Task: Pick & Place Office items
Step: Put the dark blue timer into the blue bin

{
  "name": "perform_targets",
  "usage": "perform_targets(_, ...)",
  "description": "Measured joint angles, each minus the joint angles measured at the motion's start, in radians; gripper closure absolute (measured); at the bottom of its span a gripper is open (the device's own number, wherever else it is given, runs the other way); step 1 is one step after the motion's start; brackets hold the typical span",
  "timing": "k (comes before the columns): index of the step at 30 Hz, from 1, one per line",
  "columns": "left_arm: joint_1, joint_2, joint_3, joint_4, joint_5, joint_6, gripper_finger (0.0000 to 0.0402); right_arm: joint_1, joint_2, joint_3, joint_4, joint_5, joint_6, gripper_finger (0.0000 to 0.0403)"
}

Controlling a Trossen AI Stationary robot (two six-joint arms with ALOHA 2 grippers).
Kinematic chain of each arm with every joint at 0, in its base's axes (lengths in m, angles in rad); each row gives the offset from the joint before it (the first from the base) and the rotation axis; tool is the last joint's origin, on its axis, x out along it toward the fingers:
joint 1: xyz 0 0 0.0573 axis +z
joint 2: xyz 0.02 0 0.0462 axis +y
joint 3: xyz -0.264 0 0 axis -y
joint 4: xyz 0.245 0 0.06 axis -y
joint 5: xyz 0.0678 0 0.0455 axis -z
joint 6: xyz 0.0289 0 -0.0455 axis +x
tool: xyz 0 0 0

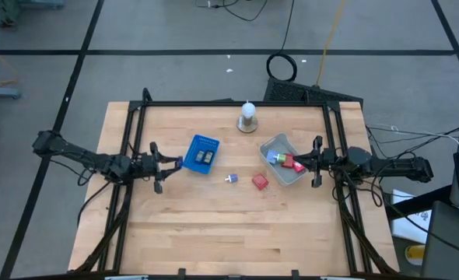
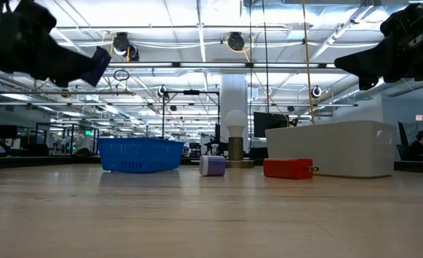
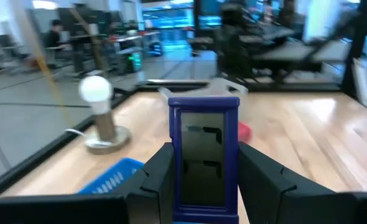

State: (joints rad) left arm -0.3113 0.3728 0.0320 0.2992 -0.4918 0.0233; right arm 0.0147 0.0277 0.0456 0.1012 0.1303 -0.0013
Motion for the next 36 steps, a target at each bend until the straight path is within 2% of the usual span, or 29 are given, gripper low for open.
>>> perform_targets(4, 0.036, 0.023, 0.110, -0.099, -0.015, -0.030, 0.0269, 0.000, 0.000, 0.000, 0.001, 0.000, -0.001, 0.0403)
perform_targets(7, 0.067, 0.094, 0.234, -0.221, -0.016, -0.059, 0.0269, 0.000, 0.000, 0.000, 0.002, 0.000, -0.003, 0.0403)
perform_targets(13, 0.137, 0.353, 0.478, -0.435, -0.014, -0.131, 0.0269, 0.000, 0.000, 0.000, 0.002, 0.000, -0.003, 0.0403)
perform_targets(18, 0.206, 0.573, 0.621, -0.592, 0.071, -0.136, 0.0269, 0.000, 0.000, 0.000, -0.001, 0.000, -0.003, 0.0403)
perform_targets(22, 0.268, 0.706, 0.674, -0.614, 0.187, -0.094, 0.0269, 0.000, 0.000, 0.000, -0.008, 0.000, -0.003, 0.0403)
perform_targets(25, 0.312, 0.790, 0.685, -0.616, 0.234, -0.080, 0.0269, 0.000, 0.000, 0.000, -0.008, 0.000, -0.003, 0.0403)
perform_targets(29, 0.375, 0.879, 0.697, -0.605, 0.265, -0.136, 0.0269, 0.000, 0.000, 0.000, -0.009, 0.000, -0.003, 0.0403)
perform_targets(36, 0.410, 1.014, 0.697, -0.601, 0.300, -0.107, 0.0269, 0.000, 0.000, 0.000, -0.009, 0.000, -0.003, 0.0403)
